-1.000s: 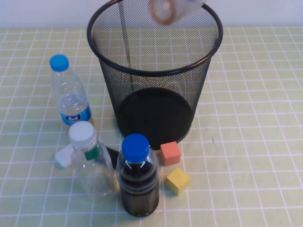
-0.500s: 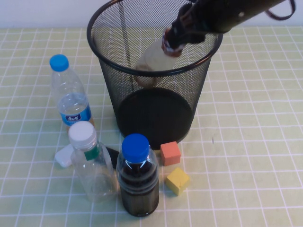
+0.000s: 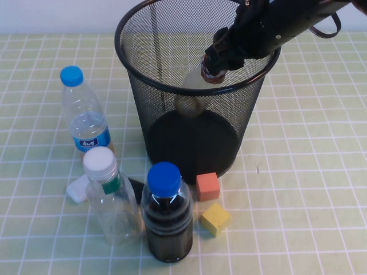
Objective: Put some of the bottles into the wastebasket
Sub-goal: Place the bottle in the trash can
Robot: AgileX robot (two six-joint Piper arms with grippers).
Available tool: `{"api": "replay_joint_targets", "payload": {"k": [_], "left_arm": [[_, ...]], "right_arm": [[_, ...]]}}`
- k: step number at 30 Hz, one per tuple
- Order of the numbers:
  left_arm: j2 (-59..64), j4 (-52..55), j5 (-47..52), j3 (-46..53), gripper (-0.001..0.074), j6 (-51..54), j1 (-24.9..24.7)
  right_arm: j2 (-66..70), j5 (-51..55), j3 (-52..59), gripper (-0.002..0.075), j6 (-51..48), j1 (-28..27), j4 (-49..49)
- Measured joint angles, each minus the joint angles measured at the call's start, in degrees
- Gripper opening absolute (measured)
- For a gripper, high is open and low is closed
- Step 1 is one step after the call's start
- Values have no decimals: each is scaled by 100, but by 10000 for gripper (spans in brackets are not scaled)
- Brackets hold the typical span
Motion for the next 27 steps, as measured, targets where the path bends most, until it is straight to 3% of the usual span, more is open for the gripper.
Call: {"api": "replay_joint_targets", "payload": {"k": [12,20,27], "left_arm": [[0,0,0,0,-4,0,0],[0,0,0,0,-4,0,0],[0,0,0,0,-4,-159,0]], "right_arm": [[-247,-37,0,326,50,0,-63],[-438,-37,0,464,55,0,-72],[-810,-16,0,454,55,0,-72]]}}
